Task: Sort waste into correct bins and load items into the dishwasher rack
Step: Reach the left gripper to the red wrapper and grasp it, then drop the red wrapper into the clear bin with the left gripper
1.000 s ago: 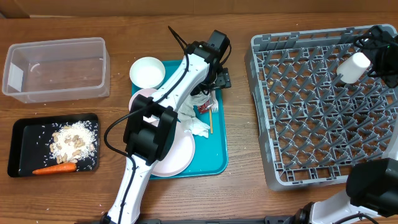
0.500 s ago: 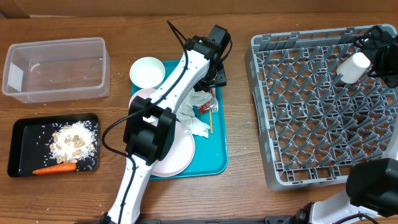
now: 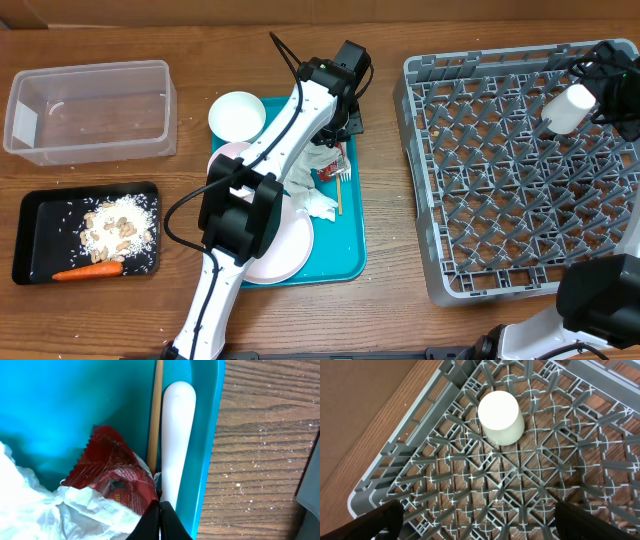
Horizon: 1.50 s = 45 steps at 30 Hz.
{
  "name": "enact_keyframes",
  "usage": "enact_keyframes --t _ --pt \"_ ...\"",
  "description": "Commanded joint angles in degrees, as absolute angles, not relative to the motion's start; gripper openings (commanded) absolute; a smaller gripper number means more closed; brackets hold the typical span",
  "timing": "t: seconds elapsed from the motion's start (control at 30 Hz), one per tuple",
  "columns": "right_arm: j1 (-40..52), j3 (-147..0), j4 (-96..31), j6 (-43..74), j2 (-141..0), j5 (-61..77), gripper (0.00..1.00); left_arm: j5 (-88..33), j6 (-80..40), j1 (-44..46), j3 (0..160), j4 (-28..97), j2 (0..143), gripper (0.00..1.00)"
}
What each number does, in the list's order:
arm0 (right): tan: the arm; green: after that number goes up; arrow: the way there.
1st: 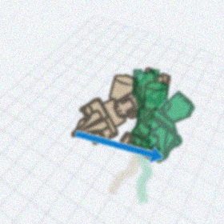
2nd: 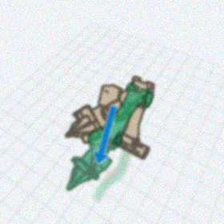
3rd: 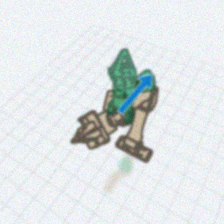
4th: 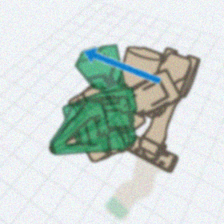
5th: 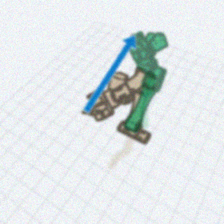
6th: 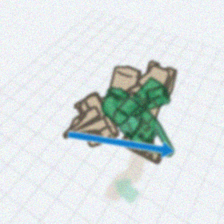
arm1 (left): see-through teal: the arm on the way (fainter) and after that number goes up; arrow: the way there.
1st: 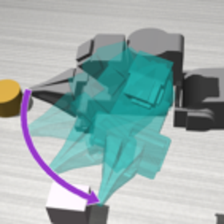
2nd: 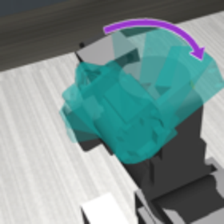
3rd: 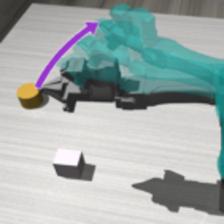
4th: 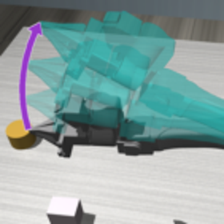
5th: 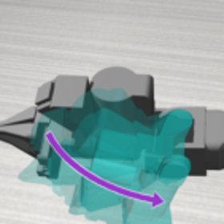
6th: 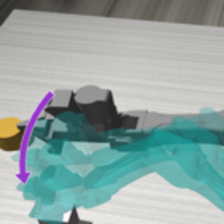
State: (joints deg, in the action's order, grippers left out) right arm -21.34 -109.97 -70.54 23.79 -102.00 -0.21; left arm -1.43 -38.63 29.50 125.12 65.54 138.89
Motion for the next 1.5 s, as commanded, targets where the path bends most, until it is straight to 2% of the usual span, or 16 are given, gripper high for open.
enact_keyframes --t 0.0,0.27,0.53,0.67,0.8,0.97,1.17,1.2,1.23,1.27,1.3,1.37,1.4,1.47 --pt "-21.45 -110.74 -70.39 24.08 -100.07 -0.32 1.0 -1.54 -38.06 29.15 125.56 66.76 139.48 0.04" --pt "-21.45 -110.74 -70.39 24.05 -100.07 -0.32 1.0 -2.61 -34.7 29.12 138.72 74.81 136.05 0.04" --pt "-21.45 -110.74 -70.39 24.08 -100.07 -0.32 1.0 -6.55 -34.65 26.28 143.48 78.76 135.94 0.04" --pt "-21.45 -110.74 -70.39 24.05 -100.07 -0.34 1.0 -7.79 -34.65 19.81 148.44 83.42 135.94 0.04" --pt "-21.45 -110.74 -70.39 24.08 -100.07 -0.32 1.0 -8.29 -34.7 7.99 152.48 86.89 135.94 0.04" --pt "-21.45 -110.74 -70.39 24.05 -100.07 -0.32 1.0 -15.16 -34.72 -6.5 152.81 87.18 135.94 0.04" --pt "-21.45 -110.74 -70.39 24.05 -100.07 -0.32 1.0 -12.8 -34.72 -17.87 152.77 86.91 135.96 0.06" --pt "-21.45 -110.74 -70.39 24.05 -100.07 -0.34 1.0 -12.23 -34.74 -18.33 152.75 86.85 135.98 0.1" --pt "-21.45 -110.74 -70.39 24.08 -100.07 -0.32 1.0 -10.72 -34.74 -19.38 152.73 86.5 136.0 0.29" --pt "-21.45 -110.74 -70.39 24.05 -100.07 -0.32 1.0 -9.78 -34.72 -19.7 152.73 86.28 136.03 0.33" --pt "-21.45 -110.74 -70.39 24.05 -100.07 -0.32 1.0 -8.32 -34.74 -20.14 152.73 86.0 136.03 0.44" --pt "-21.45 -110.74 -70.39 24.08 -100.07 -0.32 1.0 -7.31 -34.68 -20.36 152.73 85.93 136.03 0.94" --pt "-21.45 -110.74 -70.39 24.05 -100.07 -0.34 1.0 -7.62 -34.68 -20.34 152.73 86.46 136.03 1.0" --pt "-21.45 -110.74 -70.39 24.08 -100.07 -0.32 1.0 -10.72 -33.17 -20.25 152.75 87.44 135.98 1.0"
